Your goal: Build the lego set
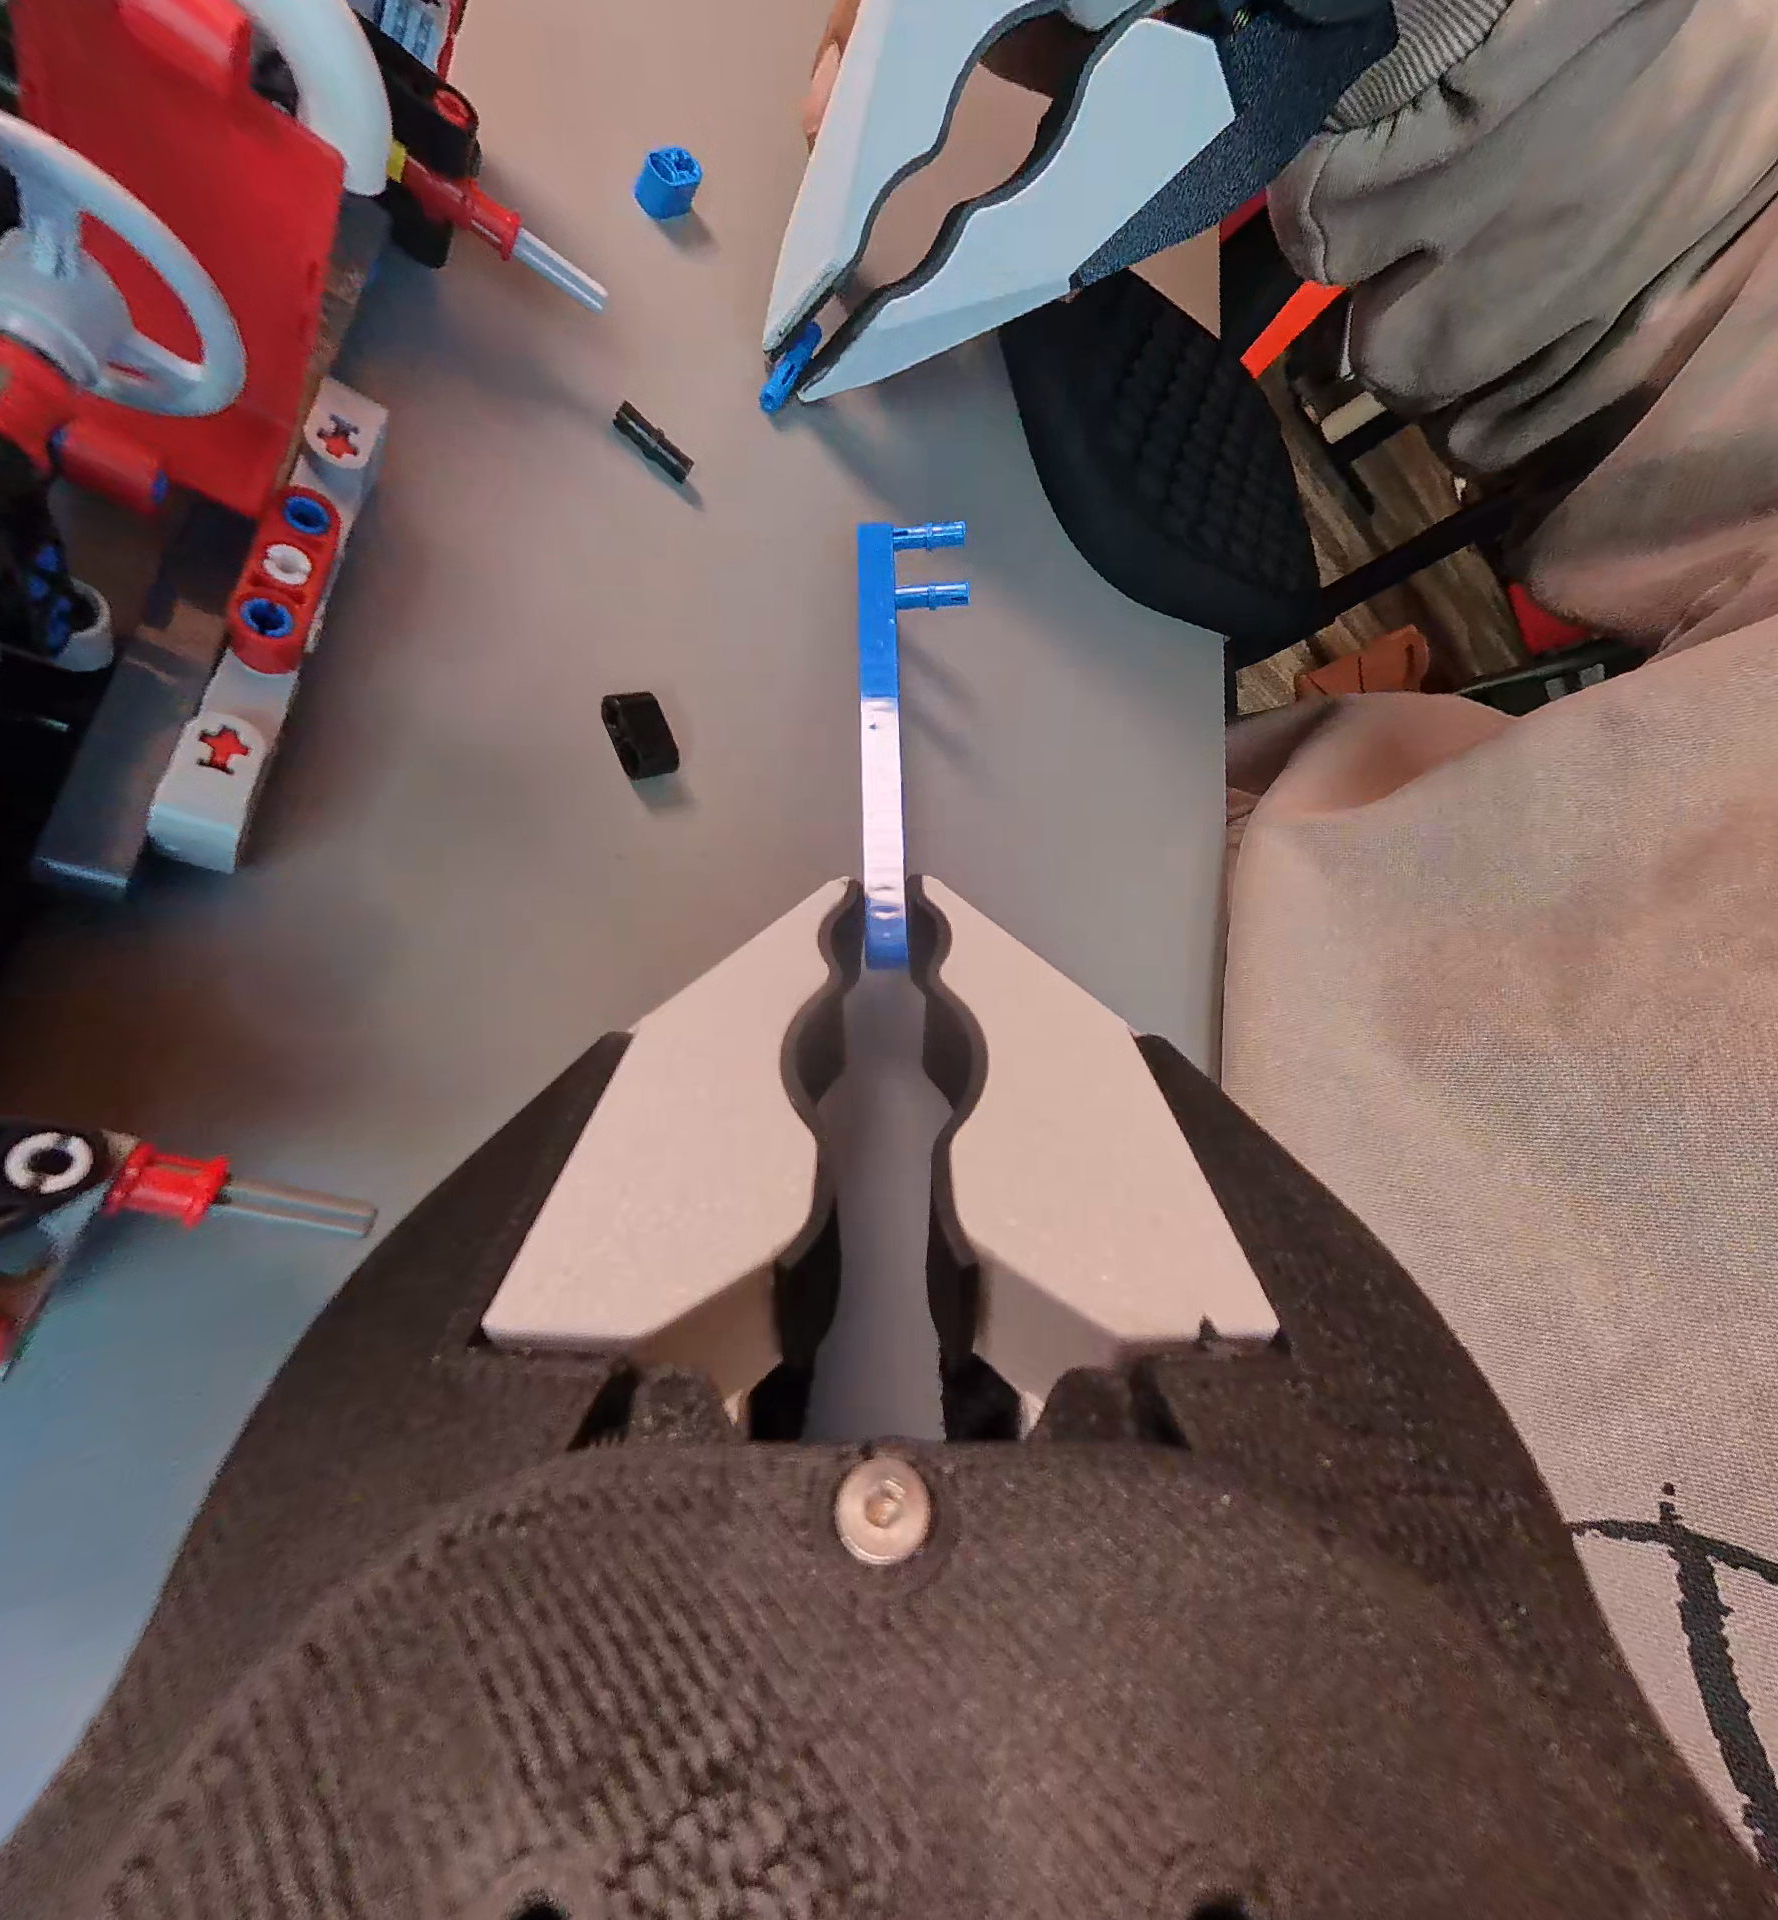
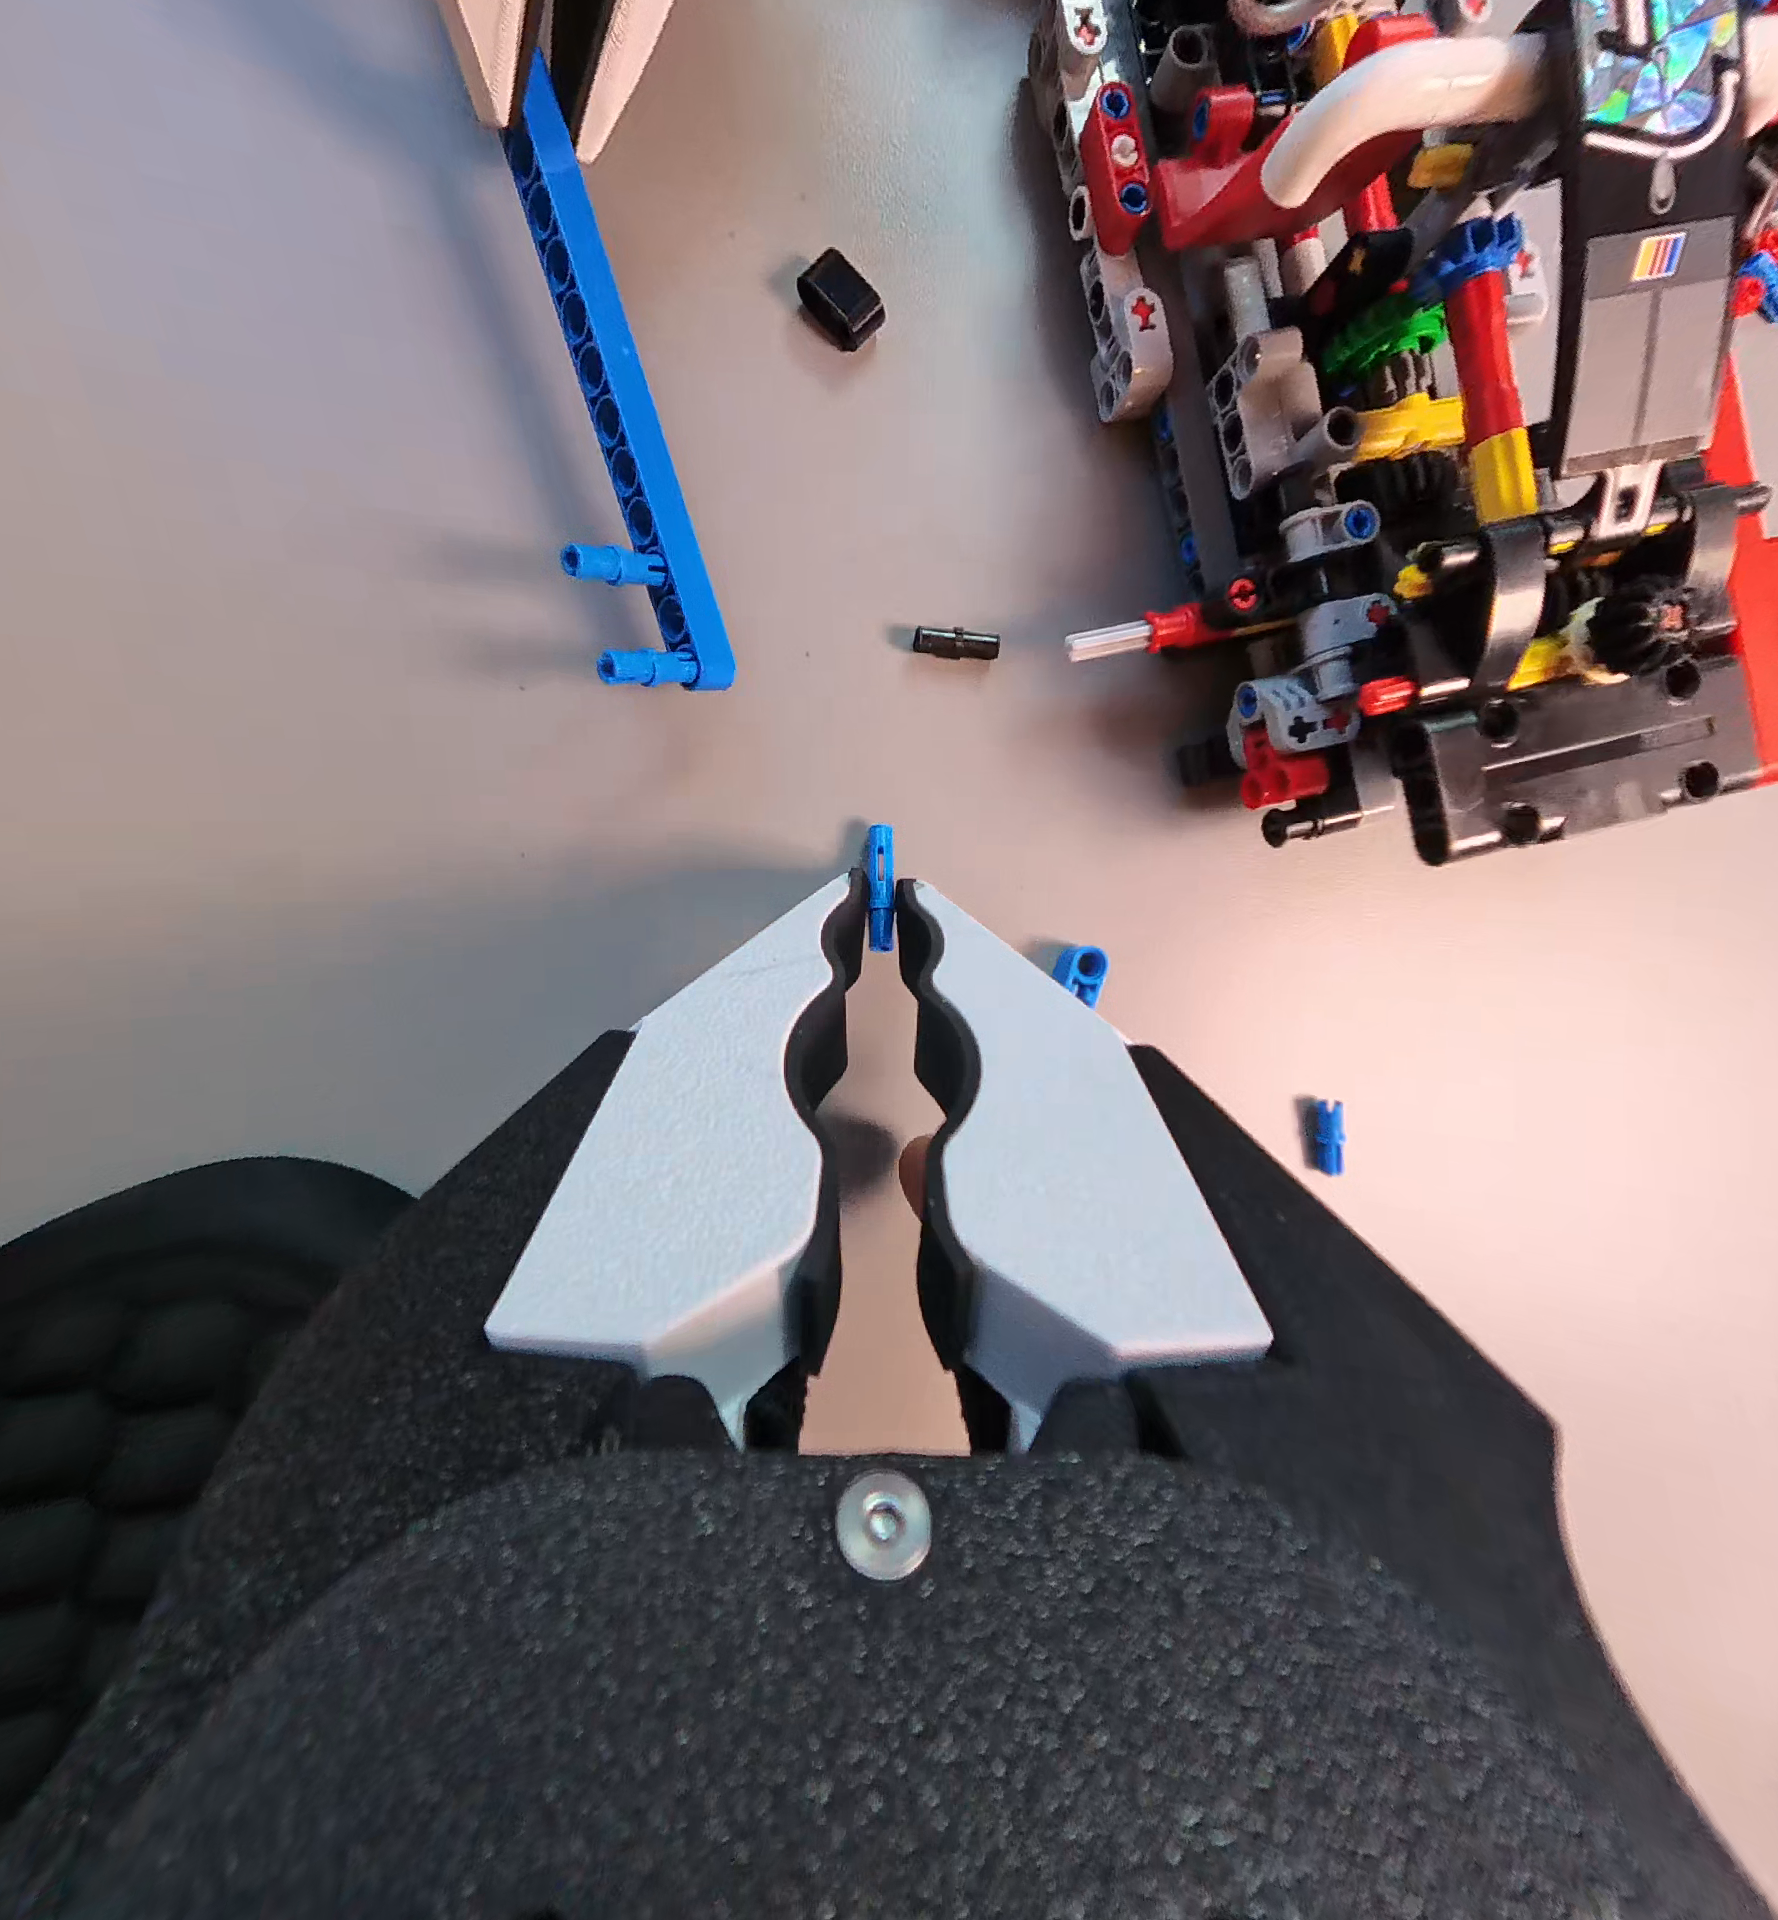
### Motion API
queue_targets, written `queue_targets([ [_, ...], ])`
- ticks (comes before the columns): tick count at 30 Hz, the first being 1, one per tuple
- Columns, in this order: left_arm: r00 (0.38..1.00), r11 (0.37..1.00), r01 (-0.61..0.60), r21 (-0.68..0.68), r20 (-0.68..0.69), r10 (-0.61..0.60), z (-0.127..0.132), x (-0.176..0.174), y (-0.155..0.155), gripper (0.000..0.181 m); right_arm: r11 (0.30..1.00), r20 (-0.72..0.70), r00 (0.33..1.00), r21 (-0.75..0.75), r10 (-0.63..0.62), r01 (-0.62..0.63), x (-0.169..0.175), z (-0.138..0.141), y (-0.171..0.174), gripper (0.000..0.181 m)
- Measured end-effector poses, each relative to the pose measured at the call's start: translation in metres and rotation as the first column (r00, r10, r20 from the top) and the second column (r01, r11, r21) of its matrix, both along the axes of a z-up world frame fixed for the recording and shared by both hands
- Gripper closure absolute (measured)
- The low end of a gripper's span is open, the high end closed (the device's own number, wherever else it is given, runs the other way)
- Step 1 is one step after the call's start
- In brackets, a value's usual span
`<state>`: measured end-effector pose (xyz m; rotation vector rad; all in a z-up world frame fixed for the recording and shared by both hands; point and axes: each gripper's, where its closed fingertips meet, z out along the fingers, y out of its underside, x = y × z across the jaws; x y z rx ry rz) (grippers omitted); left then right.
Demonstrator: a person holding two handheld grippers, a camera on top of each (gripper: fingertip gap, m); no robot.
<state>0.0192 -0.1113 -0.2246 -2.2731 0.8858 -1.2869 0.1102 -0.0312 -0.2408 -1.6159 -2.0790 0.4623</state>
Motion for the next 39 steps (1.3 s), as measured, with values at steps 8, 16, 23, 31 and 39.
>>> queue_targets([
  [8, 0.998, 0.999, -0.007, -0.050, 0.069, 0.010, 0.004, 0.000, -0.001, 0.176, 0.992, -0.130, 0.983, 0.023, 0.127, -0.125, -0.011, 0.027, -0.024, 0.149],
  [16, 0.987, 0.996, 0.025, -0.082, 0.159, -0.011, 0.014, 0.004, -0.006, 0.175, 0.961, -0.168, 0.950, 0.131, 0.264, -0.244, -0.036, 0.022, -0.055, 0.176],
  [23, 0.989, 0.899, 0.077, 0.431, -0.149, -0.013, -0.001, 0.001, 0.012, 0.155, 0.957, -0.120, 0.977, -0.213, 0.176, -0.198, -0.031, 0.016, -0.046, 0.177],
  [31, 0.941, 0.820, 0.167, 0.547, -0.336, 0.033, -0.015, -0.002, 0.019, 0.176, 0.966, 0.003, 0.975, -0.142, 0.220, -0.218, -0.038, 0.004, -0.034, 0.176],
  [39, 0.929, 0.850, 0.124, 0.512, -0.362, 0.082, -0.017, -0.009, 0.026, 0.176, 0.996, 0.045, 0.996, -0.050, 0.081, -0.079, 0.002, 0.011, -0.002, 0.166],
])
